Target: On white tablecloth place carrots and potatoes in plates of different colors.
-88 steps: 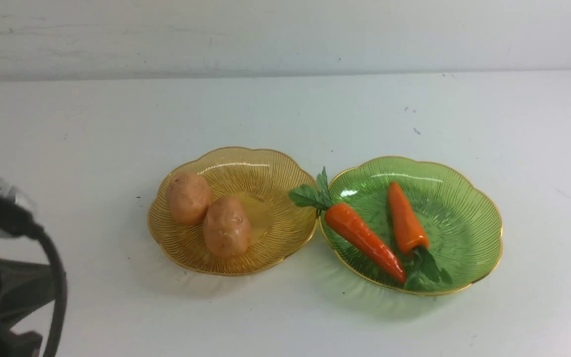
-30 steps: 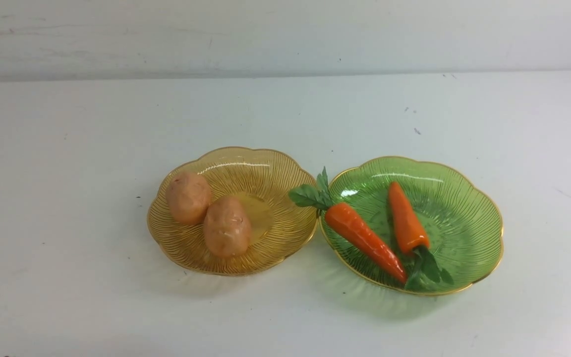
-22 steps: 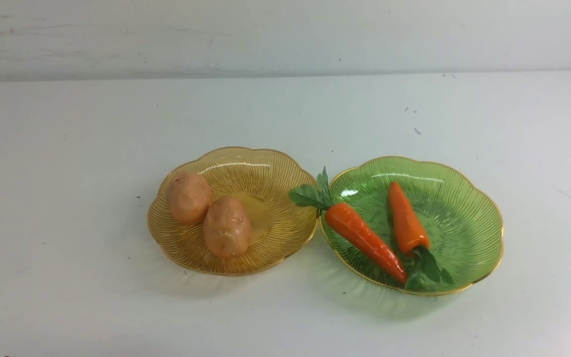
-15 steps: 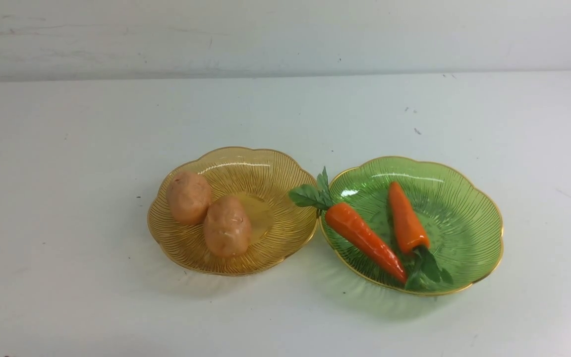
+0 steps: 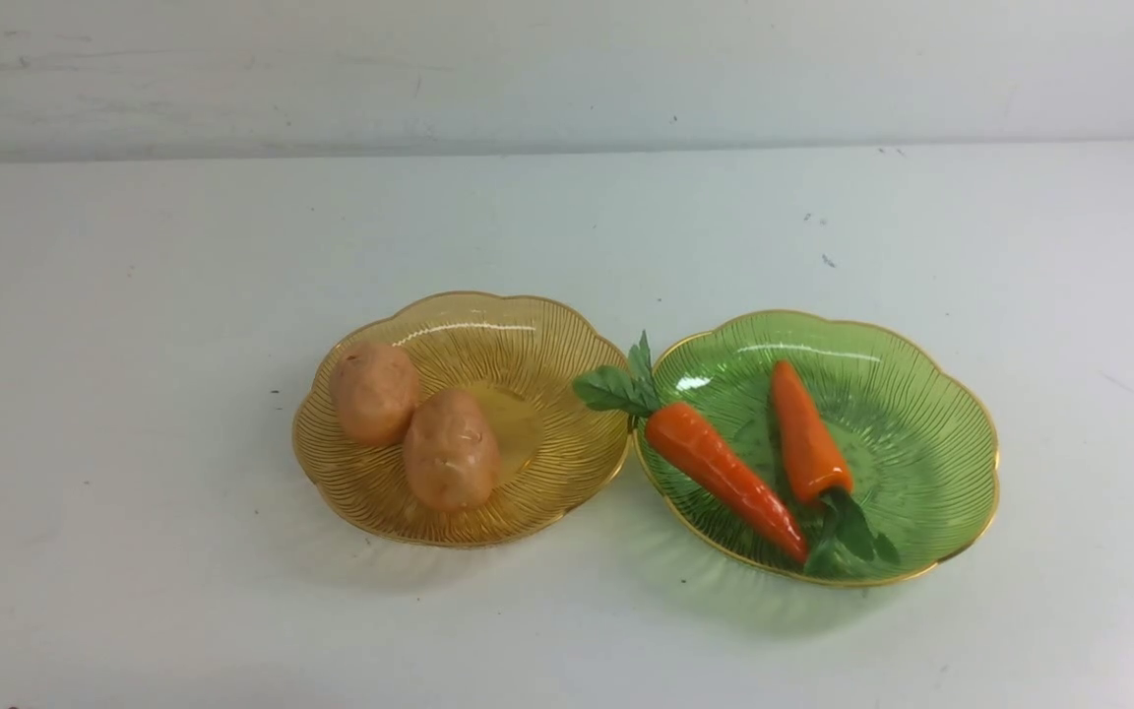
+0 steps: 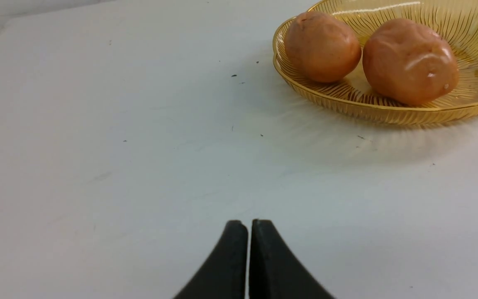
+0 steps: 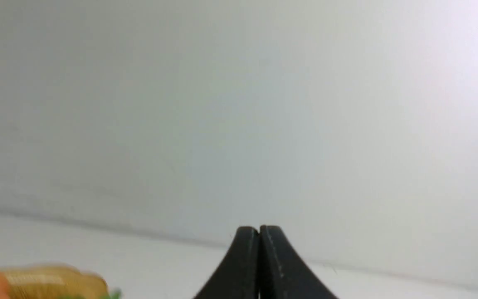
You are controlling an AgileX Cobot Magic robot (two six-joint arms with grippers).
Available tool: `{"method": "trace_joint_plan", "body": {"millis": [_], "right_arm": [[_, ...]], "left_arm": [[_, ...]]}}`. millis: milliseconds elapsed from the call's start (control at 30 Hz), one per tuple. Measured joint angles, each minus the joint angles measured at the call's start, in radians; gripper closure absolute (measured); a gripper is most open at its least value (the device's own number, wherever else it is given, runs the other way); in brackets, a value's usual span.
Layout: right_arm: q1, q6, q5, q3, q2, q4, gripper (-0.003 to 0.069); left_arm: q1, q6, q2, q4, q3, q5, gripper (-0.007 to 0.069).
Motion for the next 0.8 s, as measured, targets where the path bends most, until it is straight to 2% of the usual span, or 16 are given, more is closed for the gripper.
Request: {"method": "trace_joint_plan", "body": {"millis": [233, 333, 800], "right_arm": [[-0.184, 0.014, 0.164, 0.161, 0.000, -0.026, 0.0674], [-0.195, 0.033, 0.247, 0.163, 0.000, -0.028, 0.0674], [-0.195, 0.062, 0.255, 0.161, 0.000, -0.015, 0.0674]], "left_arm": [[0.000, 0.000, 0.000, 0.000, 0.000, 0.000, 0.0627], [0.000, 0.000, 0.000, 0.000, 0.000, 0.000, 0.0627], [0.000, 0.000, 0.000, 0.000, 0.000, 0.000, 0.0627]]}}
